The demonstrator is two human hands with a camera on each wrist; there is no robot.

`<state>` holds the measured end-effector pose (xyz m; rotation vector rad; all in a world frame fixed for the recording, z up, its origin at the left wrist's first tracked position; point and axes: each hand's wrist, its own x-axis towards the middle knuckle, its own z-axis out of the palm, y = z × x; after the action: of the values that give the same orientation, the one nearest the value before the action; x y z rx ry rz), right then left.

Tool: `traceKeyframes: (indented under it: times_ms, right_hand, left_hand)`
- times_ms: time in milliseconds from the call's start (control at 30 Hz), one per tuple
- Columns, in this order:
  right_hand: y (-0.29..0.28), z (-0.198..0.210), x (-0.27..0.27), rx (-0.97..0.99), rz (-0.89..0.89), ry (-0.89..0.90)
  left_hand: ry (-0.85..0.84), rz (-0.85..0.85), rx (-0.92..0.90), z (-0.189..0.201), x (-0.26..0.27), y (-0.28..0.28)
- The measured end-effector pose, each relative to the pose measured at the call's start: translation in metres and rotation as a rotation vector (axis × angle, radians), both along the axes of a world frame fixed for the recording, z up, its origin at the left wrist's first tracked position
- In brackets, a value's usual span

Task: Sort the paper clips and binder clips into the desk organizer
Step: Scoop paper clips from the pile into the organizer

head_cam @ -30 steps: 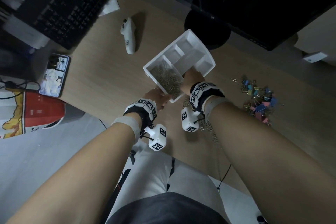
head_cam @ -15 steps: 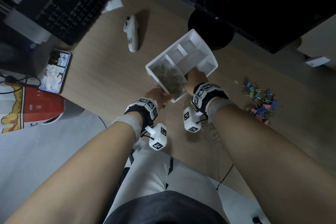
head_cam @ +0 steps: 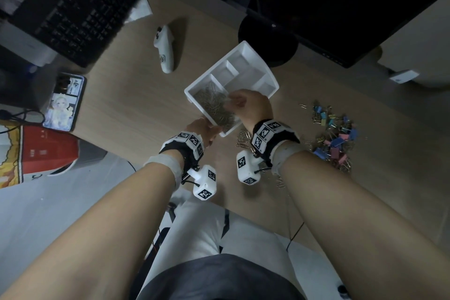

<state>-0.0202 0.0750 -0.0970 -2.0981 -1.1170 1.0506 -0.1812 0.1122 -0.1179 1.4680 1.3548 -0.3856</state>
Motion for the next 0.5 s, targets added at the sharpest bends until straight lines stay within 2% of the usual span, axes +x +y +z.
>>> traceKeyframes:
  times_ms: [100, 167, 267, 333, 400, 500]
  right_hand:
    - [-0.020, -0.007, 0.020, -0.035, -0.041, -0.207]
    - [-0.044, -0.019, 0.031, -0.139, -0.035, -0.375]
    - [-0.078, -0.039, 0.029, -0.330, 0.029, -0.344]
    - [-0.089, -0.049, 0.020, -0.285, 0.145, -0.384]
    - [-0.093, -0.054, 0.011, -0.225, 0.251, -0.447]
    - [-0.091, -0.057, 0.000, -0.206, 0.241, -0.465]
  left_hand:
    - [-0.006, 0.035, 0.016, -0.001, 0.001, -0.005]
    - [-0.074, 0.087, 0.016, -0.003, 0.002, -0.012]
    - [-0.189, 0.281, 0.005, -0.010, 0.001, -0.024]
    - [-0.251, 0.455, -0.080, -0.016, 0.003, -0.030]
    - [-0.270, 0.554, -0.102, -0.016, 0.007, -0.035]
    - [-0.293, 0.647, -0.082, -0.017, 0.010, -0.040]
